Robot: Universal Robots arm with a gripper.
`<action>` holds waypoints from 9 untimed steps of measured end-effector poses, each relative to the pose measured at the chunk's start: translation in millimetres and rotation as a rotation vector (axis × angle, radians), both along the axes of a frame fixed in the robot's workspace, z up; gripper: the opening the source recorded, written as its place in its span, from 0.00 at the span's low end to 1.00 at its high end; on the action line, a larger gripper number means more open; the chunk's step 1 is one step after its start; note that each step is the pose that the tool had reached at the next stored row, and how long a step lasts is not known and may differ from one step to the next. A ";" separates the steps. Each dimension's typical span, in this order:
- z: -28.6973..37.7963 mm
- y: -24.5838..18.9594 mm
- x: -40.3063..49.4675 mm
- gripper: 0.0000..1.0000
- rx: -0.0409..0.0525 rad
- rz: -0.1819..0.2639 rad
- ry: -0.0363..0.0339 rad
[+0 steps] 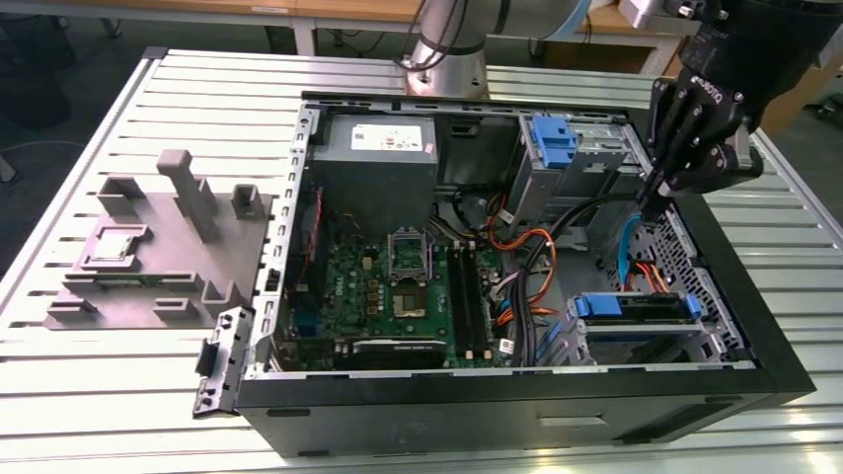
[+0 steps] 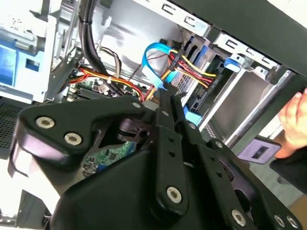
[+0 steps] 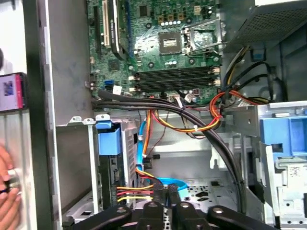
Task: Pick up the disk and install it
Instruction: 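Insert the second disk wire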
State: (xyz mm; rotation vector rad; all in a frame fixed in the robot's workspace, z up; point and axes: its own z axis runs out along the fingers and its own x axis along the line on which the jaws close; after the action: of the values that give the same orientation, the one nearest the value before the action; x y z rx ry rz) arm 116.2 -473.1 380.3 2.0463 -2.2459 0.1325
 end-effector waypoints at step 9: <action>-7.9 2.5 0.3 0.25 -0.0308 0.000 0.0000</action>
State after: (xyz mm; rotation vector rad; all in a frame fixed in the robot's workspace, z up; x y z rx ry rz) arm 116.5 -470.6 372.4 2.0306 -2.2299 0.1660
